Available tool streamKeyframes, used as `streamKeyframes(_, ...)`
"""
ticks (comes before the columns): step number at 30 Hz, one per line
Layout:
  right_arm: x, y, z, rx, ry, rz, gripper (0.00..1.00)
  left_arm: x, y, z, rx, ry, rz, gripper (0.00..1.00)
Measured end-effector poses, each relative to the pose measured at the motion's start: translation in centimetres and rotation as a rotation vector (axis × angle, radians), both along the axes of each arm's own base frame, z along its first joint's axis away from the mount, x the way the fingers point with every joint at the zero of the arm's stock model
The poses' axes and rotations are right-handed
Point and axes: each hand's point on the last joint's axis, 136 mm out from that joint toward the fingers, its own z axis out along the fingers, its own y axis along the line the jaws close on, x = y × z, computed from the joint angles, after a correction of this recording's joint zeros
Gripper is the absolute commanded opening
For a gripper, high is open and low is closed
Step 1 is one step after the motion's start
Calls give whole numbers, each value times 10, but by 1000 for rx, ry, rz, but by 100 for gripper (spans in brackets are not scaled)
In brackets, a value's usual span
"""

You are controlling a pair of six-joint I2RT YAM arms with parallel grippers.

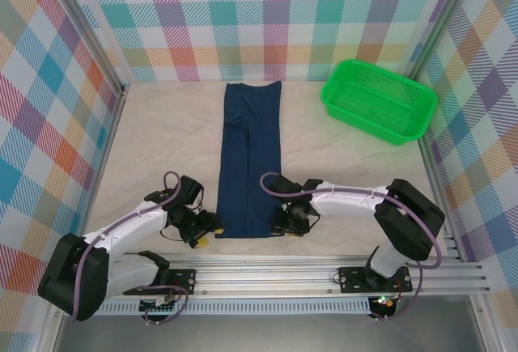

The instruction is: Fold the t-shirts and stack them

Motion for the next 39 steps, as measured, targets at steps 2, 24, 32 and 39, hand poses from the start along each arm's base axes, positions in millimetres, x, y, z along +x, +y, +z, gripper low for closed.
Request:
streamKeyframes(2,2,4,0,3,0,-8,37,5,-3,-1,-9,-16,3,48)
streamKeyframes(24,7,10,10,-12,25,-79,0,24,-23,9,12,-91,-23,0)
streamKeyframes(32,-37,8,17,16,137,-51,0,-7,-19,15,14,-89,-97,0)
streamKeyframes(39,-47,2,20,3,189,-83,0,-23,-12,20,30,-79,-115,0)
